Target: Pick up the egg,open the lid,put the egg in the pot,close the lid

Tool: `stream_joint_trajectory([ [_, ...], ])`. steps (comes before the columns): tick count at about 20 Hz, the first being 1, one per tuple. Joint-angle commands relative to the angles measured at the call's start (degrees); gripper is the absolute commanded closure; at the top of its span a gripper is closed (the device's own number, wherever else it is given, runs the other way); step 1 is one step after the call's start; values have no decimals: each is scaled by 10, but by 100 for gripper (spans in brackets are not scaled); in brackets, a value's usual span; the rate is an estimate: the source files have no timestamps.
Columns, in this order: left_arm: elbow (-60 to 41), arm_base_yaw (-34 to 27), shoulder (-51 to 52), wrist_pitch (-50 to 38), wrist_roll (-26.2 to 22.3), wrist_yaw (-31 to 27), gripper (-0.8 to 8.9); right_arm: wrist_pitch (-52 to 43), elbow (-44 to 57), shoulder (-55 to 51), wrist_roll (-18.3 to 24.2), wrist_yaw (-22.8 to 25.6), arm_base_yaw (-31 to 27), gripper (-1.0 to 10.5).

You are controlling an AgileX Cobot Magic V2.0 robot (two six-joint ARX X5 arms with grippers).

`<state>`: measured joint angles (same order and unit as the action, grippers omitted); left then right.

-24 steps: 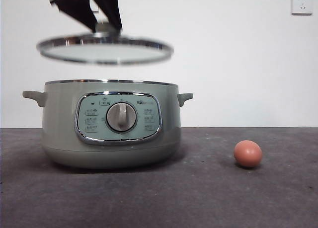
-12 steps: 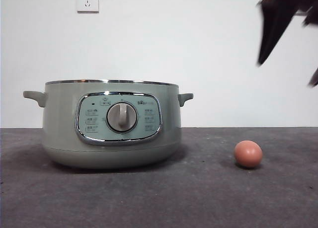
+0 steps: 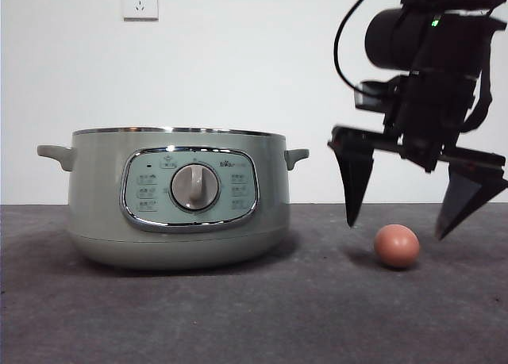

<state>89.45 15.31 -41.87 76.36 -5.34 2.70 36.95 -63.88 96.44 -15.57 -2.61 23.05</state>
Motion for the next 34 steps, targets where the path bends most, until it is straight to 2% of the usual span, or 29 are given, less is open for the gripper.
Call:
stream_joint_trajectory([
  [1,5,-2,25,-9,9,3,821,-8,-1,18,-14,13,3,432],
  [6,5,-2,39,-9,9,3,821,-23,-1,39,-24,16,3,502],
  [8,5,-2,39,-9,9,3,821,-23,-1,42,-24,16,3,654],
  [12,5,-2,39,-9,8,3,821,-25,-1,47,-23,16,3,707],
  [14,5,-2,39,-10,8,3,821,-26,-1,47,-22,16,3,828],
  [16,5,-2,39,-10,8,3,821,-25,-1,47,-20,16,3,861],
  [18,5,-1,39,-9,8,3,821,-27,-1,47,-7,16,3,967],
  [22,5,-1,39,-9,8,3,821,-25,-1,28,6,15,3,962],
  [29,5,-1,39,-9,8,3,821,-43,-11,-117,23,12,14,962],
  [34,5,-1,39,-9,8,3,821,-57,-121,-117,47,5,70,962],
])
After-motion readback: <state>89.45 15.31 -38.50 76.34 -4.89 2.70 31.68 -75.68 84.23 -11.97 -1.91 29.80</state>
